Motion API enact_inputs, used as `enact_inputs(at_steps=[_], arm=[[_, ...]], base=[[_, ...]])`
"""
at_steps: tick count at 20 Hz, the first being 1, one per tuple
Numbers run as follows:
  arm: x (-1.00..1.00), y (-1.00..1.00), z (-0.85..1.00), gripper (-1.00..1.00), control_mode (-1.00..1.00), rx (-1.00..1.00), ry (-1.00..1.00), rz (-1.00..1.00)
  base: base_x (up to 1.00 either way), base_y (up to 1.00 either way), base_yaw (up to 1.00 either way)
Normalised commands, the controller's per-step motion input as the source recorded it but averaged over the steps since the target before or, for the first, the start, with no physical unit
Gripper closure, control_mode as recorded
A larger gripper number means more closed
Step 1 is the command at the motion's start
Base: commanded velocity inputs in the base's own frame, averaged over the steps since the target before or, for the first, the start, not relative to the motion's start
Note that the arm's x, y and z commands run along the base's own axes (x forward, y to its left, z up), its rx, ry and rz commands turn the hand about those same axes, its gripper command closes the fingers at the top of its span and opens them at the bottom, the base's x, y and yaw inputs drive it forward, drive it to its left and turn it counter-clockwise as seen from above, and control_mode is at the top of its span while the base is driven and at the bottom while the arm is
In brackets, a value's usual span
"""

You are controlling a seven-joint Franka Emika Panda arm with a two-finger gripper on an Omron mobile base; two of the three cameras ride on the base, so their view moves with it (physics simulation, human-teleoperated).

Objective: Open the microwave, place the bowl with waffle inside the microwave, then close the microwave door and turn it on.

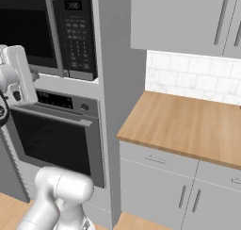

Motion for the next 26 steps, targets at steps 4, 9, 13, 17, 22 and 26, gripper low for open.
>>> enact_inputs(at_steps=[4, 9, 13, 17, 22, 26], arm=[[0.08, -0.57, 0.0, 1.0, -1.0, 0.05, 0.07, 0.0], [0.37, -0.16, 0.0, 1.0, -1.0, 0.06, 0.0, 0.0], [0.49, 0.0, 0.0, 1.0, -1.0, 0.0, 0.0, 0.0], [0.51, 0.03, -0.02, 1.0, -1.0, 0.0, 0.0, 0.0], [0.5, 0.12, -0.18, 1.0, -1.0, 0.0, 0.0, 0.0], [0.43, 0.03, -0.35, 1.0, -1.0, 0.0, -0.04, 0.0]], base=[[0.0, 0.0, 0.0], [0.0, 0.0, 0.0], [0.0, 0.0, 0.0], [0.0, 0.0, 0.0], [0.0, 0.0, 0.0], [0.0, 0.0, 0.0]])
